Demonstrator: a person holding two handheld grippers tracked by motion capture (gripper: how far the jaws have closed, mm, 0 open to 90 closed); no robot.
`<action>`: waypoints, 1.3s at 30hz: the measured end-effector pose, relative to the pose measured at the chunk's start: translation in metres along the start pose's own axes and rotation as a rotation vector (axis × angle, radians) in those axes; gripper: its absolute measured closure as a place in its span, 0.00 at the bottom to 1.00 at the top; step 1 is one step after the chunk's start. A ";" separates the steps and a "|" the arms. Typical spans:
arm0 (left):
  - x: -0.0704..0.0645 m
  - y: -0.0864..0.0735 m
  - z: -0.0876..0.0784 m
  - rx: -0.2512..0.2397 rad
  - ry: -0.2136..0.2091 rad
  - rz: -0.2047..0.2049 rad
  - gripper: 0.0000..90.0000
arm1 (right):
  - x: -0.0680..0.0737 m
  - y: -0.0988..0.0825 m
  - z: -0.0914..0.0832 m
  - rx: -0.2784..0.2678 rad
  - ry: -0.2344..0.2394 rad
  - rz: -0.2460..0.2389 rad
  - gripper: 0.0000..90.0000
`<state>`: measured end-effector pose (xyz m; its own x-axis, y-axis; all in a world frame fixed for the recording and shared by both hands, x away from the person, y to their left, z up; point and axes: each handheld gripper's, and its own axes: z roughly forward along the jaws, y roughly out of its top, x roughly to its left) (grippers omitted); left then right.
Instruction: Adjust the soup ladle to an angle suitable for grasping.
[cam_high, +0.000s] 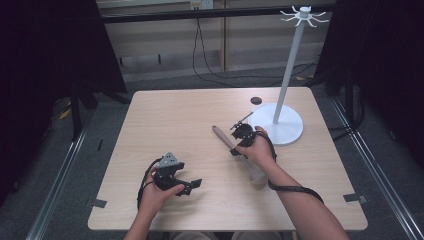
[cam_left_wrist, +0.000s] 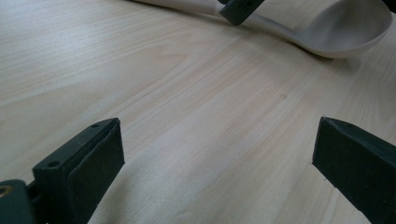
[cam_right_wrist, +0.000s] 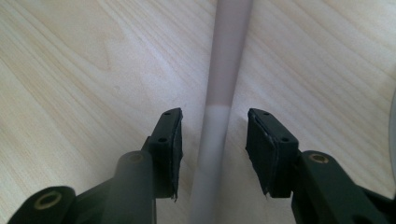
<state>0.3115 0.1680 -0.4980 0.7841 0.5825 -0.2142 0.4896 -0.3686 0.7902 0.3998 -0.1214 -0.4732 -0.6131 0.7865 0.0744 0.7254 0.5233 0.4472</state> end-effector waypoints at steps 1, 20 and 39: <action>0.000 0.000 0.000 0.004 0.002 0.005 0.02 | 0.000 0.000 0.000 0.000 0.000 0.000 0.63; 0.002 0.000 -0.002 0.006 0.013 0.001 0.02 | 0.000 0.001 0.007 0.022 -0.029 0.089 0.88; 0.001 0.000 0.002 0.005 0.006 0.008 0.02 | -0.012 -0.012 -0.035 -0.247 0.070 0.184 0.89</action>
<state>0.3127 0.1673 -0.4994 0.7858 0.5839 -0.2041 0.4851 -0.3771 0.7890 0.3873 -0.1486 -0.4481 -0.5045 0.8318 0.2314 0.7338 0.2718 0.6226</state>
